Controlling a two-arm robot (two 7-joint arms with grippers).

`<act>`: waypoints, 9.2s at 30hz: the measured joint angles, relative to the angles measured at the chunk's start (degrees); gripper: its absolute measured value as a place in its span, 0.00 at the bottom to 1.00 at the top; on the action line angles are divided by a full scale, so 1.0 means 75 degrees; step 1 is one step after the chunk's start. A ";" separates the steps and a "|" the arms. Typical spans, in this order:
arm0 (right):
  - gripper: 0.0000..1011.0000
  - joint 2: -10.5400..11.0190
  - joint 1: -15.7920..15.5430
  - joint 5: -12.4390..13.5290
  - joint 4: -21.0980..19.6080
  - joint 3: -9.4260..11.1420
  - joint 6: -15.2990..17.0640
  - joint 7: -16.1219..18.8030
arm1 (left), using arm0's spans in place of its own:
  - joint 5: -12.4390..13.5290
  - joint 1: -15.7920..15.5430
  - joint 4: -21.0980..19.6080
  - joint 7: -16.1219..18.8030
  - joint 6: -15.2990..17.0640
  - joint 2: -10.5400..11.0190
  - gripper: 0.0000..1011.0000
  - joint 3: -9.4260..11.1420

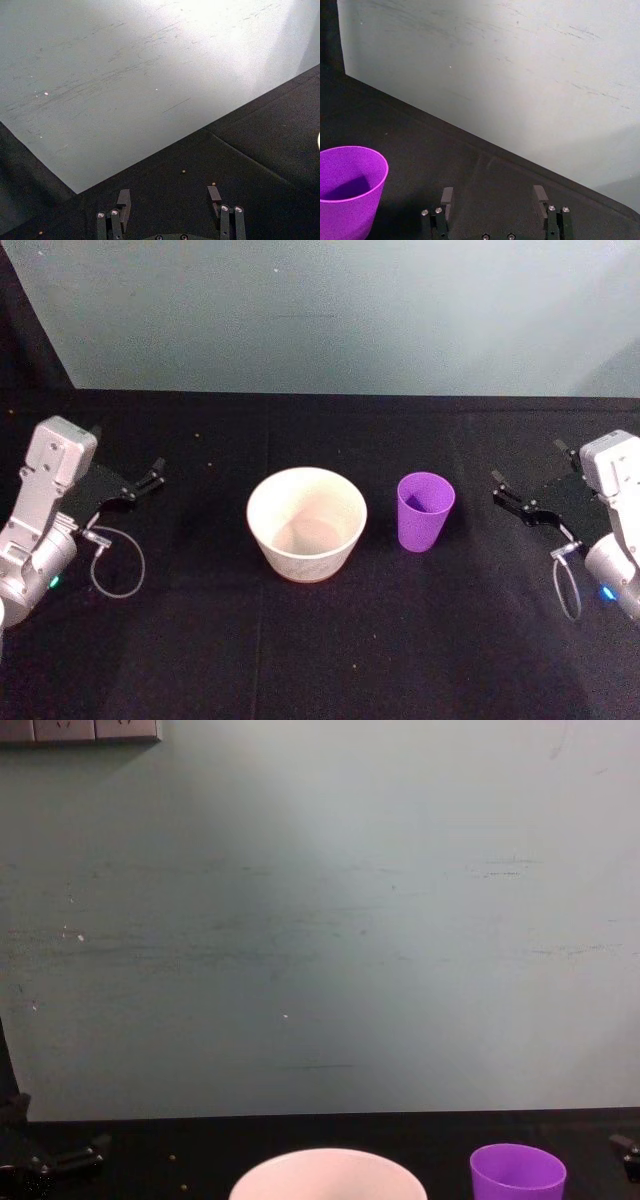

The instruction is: Pick up the cup and pour the mung beans from the cup into the bowl.

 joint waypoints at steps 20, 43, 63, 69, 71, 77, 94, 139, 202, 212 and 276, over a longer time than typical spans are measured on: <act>0.99 0.0000 0.0000 0.0000 0.0000 0.0000 0.0000 0.0000 | 0.0000 0.0000 0.0000 0.0000 0.0000 0.0000 0.99 0.0000; 0.99 0.0000 0.0000 0.0000 0.0000 0.0000 0.0000 0.0000 | 0.0001 0.0000 0.0000 0.0000 0.0000 0.0000 0.99 0.0000; 0.99 0.0464 -0.0747 0.0273 -0.0385 0.0471 -0.0639 0.0384 | 0.0001 0.0000 -0.0001 0.0000 0.0000 0.0000 0.99 0.0000; 0.99 0.0849 -0.1310 0.1008 -0.0581 0.0790 -0.1161 0.1308 | 0.0001 0.0000 0.0000 0.0000 0.0000 0.0000 0.99 0.0000; 0.99 0.0906 -0.1389 0.1203 -0.0578 0.0814 -0.1281 0.1624 | 0.0001 0.0000 0.0000 0.0000 0.0000 0.0000 0.99 0.0000; 0.99 0.0887 -0.1371 0.1869 -0.0361 0.0686 -0.1401 0.2880 | 0.0001 0.0000 0.0000 0.0000 0.0000 0.0000 0.99 0.0000; 0.99 -0.0032 -0.0468 0.1938 0.0299 0.0210 -0.0865 0.4053 | 0.0001 0.0000 0.0000 0.0000 0.0000 0.0000 0.99 0.0001; 0.99 -0.1693 0.0528 0.1027 0.1762 0.0519 -0.0740 0.3886 | 0.0001 0.0000 0.0000 0.0000 0.0000 0.0000 0.99 0.0000; 0.72 -0.0471 -0.0069 0.1059 -0.2481 0.2025 0.1416 0.3264 | 0.0001 0.0000 0.0000 -0.0001 0.0000 0.0000 0.99 0.0000; 0.72 -0.0475 -0.0071 0.1046 -0.2516 0.2035 0.1427 0.3250 | 0.0001 0.0000 0.0000 0.0000 0.0000 0.0000 0.99 0.0000; 0.72 -0.0475 -0.0082 0.1016 -0.2546 0.2045 0.1439 0.3213 | 0.0001 0.0000 0.0000 0.0000 0.0000 0.0000 0.99 0.0000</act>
